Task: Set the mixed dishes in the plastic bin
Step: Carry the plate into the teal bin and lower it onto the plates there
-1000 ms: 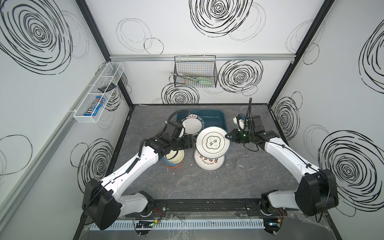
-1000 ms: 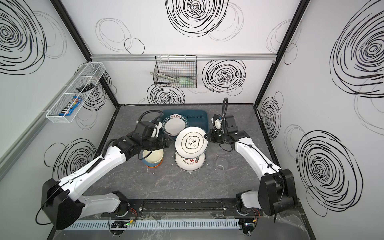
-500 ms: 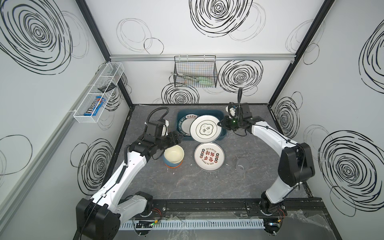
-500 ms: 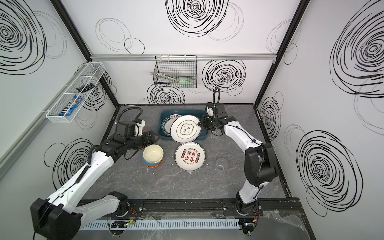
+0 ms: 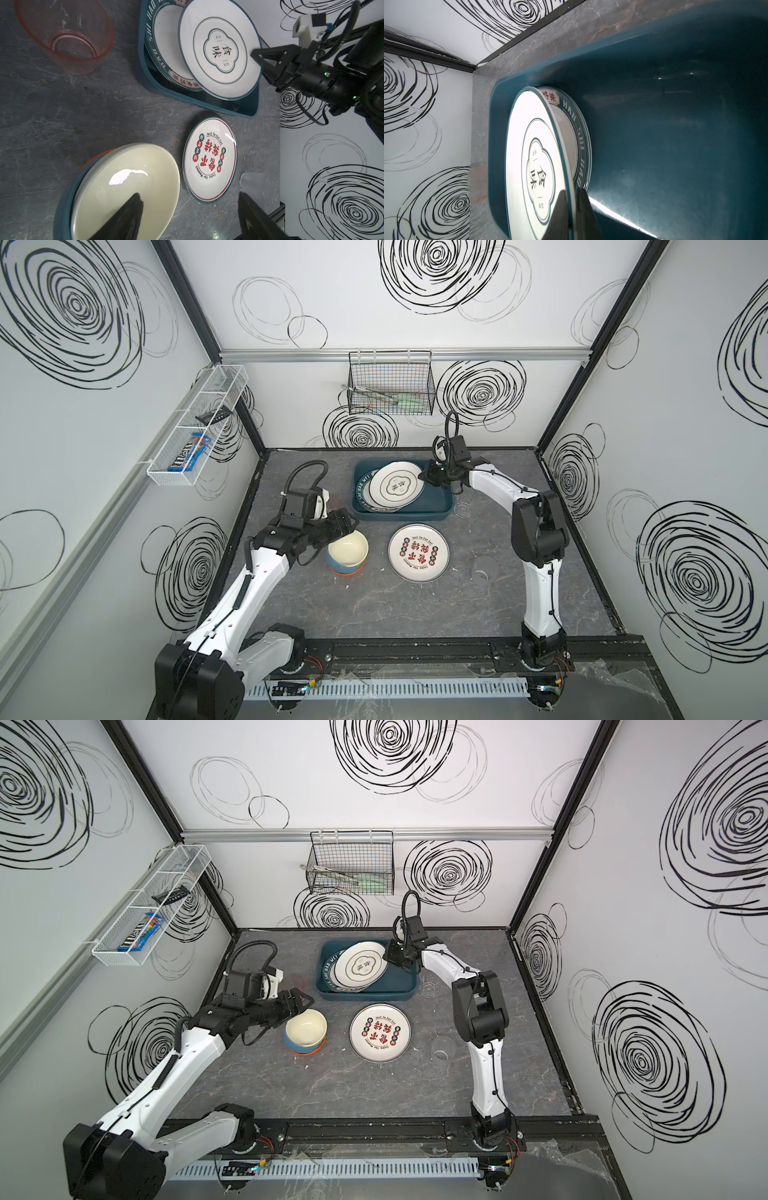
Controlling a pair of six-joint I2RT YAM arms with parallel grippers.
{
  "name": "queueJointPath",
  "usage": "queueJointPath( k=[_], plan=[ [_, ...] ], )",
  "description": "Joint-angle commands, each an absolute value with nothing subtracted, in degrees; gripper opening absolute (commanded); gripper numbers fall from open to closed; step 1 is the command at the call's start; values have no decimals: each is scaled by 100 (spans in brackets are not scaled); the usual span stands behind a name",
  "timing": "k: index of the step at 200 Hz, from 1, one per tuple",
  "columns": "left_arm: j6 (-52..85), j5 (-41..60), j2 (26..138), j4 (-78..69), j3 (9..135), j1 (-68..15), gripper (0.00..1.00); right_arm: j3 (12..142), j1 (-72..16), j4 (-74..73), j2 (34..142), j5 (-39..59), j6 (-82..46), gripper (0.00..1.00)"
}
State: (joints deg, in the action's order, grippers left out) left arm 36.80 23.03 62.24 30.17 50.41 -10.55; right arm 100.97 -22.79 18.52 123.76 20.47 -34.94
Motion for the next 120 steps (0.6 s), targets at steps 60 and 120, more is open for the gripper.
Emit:
queueJointPath(
  k=[60, 120],
  plan=[
    [3524, 2461, 6160, 2923, 4932, -888, 76, 11258, -2474, 1877, 13245, 1894, -3796, 0],
    [3575, 2461, 6152, 2885, 4830, -887, 76, 11448, -2513, 1900, 13494, 1820, -3836, 0]
  ],
)
